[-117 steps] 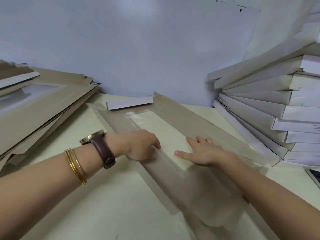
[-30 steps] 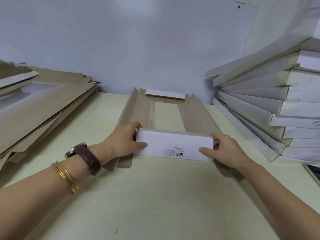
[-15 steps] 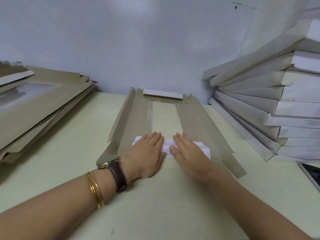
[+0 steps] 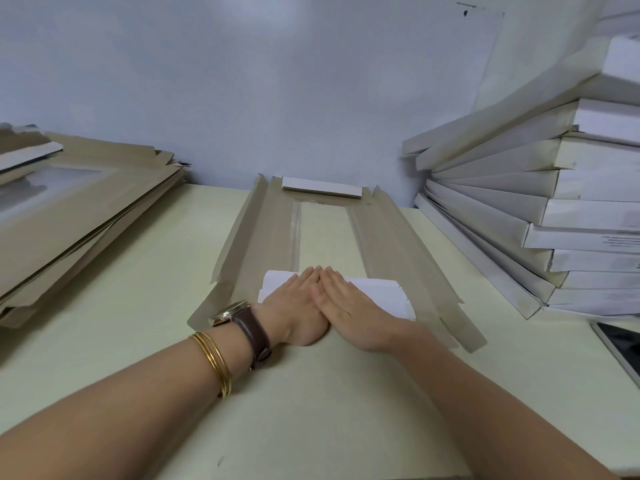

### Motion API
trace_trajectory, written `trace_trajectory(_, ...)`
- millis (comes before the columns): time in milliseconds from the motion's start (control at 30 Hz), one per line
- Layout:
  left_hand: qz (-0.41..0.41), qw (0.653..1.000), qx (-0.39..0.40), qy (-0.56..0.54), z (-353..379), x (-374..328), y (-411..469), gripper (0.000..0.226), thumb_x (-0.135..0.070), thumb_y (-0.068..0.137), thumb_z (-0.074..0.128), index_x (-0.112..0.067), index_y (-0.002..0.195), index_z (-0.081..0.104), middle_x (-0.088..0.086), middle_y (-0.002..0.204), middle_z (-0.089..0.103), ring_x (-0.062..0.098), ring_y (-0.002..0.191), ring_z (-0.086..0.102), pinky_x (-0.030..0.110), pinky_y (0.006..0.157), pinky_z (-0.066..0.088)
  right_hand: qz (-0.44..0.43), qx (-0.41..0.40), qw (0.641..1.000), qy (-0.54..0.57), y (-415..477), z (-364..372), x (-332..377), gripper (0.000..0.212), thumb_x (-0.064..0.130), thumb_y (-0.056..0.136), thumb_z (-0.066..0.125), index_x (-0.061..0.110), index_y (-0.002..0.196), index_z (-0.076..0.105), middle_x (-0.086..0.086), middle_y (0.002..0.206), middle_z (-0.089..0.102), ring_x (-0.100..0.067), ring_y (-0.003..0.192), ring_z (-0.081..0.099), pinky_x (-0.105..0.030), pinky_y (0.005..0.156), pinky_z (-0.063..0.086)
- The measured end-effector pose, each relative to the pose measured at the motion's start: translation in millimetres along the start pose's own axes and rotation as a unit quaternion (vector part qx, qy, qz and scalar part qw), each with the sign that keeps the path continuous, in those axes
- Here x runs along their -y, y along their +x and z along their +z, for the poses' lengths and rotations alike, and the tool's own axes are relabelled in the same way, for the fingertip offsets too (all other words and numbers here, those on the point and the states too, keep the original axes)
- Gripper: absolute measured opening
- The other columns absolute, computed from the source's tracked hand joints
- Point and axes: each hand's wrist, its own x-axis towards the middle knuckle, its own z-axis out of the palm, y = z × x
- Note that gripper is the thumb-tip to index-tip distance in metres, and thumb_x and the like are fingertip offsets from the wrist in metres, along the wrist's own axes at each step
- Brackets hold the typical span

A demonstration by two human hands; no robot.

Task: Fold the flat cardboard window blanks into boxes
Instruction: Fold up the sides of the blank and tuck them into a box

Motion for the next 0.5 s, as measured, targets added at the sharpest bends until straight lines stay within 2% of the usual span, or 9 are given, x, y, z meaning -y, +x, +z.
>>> trace_trajectory(100, -0.01, 1.0, 0.01, -0.003, -0.2, -0.7, 0.0, 0.062, -0.035, 0.102, 0.016, -0.012, 0.152, -0.014, 0.007, 0.161, -0.015, 0.021, 0.148, -0.013, 0.038, 0.121, -0.001, -0.009, -0.031, 0.999, -0.016, -1.8, -1.7, -6.0, 0.057, 0.04, 0.105, 0.015, 0.012, 0.154, 0.004, -0.002, 0.163, -0.002, -0.013, 0.149, -0.007, -0.028, 0.12, -0.006)
trace_trajectory(200, -0.036, 0.999, 0.026, -0.018, -1.0, 2.4, 0.1, 0.062, -0.035, 0.103, 0.014, -0.006, 0.151, -0.013, 0.01, 0.16, -0.016, 0.02, 0.148, -0.014, 0.035, 0.121, -0.004, 0.018, 0.009, 0.996, -0.082, -3.1, -1.2, -16.4, 0.057, 0.038, 0.106, 0.013, 0.015, 0.154, -0.004, -0.005, 0.162, -0.01, -0.018, 0.148, -0.014, -0.03, 0.119, -0.008)
trace_trajectory(333, -0.08, 0.996, 0.036, -0.035, -4.7, 18.3, -4.8, 0.066, -0.045, 0.102, 0.009, -0.006, 0.151, -0.011, 0.008, 0.16, -0.016, 0.018, 0.148, -0.015, 0.033, 0.12, -0.007, 0.041, 0.012, 0.997, -0.058, -2.4, -1.9, -22.4, 0.076, 0.06, 0.097, 0.011, 0.012, 0.154, -0.006, 0.002, 0.162, -0.013, -0.006, 0.146, -0.017, -0.026, 0.118, -0.008)
trace_trajectory(500, -0.105, 0.993, 0.038, -0.034, -5.0, 31.2, -11.0, 0.068, -0.048, 0.101, 0.01, -0.007, 0.151, -0.012, 0.006, 0.16, -0.016, 0.017, 0.147, -0.017, 0.031, 0.12, -0.008, 0.055, 0.015, 0.996, -0.069, -8.8, -9.3, -32.4, 0.082, 0.066, 0.094, 0.012, 0.014, 0.154, -0.007, 0.005, 0.161, -0.014, -0.004, 0.145, -0.017, -0.024, 0.114, -0.009)
